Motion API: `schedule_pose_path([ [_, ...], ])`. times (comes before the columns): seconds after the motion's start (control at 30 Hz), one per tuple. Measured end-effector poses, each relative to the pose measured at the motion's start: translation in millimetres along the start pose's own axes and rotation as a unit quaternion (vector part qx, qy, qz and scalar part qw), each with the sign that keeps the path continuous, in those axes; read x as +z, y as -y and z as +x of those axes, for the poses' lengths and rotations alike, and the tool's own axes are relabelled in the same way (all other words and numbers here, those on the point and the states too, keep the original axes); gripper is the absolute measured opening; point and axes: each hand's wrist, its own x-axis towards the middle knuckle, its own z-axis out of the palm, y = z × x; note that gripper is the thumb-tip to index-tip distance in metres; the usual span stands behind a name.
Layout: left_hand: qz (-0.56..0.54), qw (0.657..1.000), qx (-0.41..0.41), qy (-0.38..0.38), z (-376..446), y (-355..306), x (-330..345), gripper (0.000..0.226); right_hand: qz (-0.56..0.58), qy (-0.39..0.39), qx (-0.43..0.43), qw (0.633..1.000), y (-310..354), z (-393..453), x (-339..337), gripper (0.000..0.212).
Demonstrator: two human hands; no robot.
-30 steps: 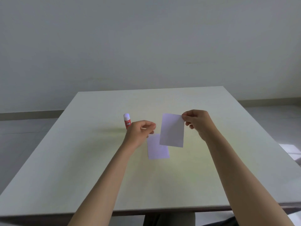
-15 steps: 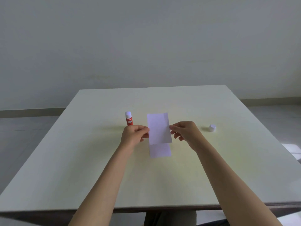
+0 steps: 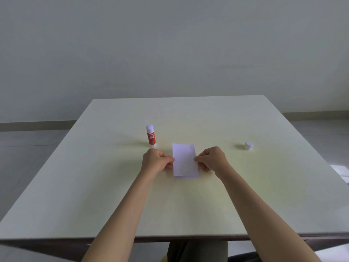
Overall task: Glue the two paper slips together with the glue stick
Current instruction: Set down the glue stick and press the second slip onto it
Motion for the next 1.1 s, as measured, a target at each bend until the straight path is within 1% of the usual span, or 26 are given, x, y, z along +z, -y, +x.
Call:
schedule_pose_path([
  [0.27,0.043,0.999,-0.002,0.004,3,-2,1,0.017,-0.049,0.004,0.006,0.999,2,4,1,0.020],
  [0.43,0.080,0.997,0.000,-0.001,4,-2,4,0.013,-0.076,0.000,-0.004,0.997,2,5,3,0.021],
  [0.67,0.134,0.991,0.020,-0.021,2,-1,9,0.010,-0.105,-0.008,-0.037,0.994,6,-1,6,0.012],
  [0.8,0.160,0.986,0.040,-0.037,1,-1,12,0.010,-0.135,-0.012,-0.045,0.990,8,-4,8,0.024],
  [0.93,0.172,0.982,0.062,-0.044,1,0,15,0.008,-0.158,-0.024,-0.054,0.986,7,-4,11,0.024],
  [1.1,0.194,0.975,0.088,-0.064,1,3,16,0.007,-0.154,-0.023,-0.055,0.986,5,-4,11,0.026],
])
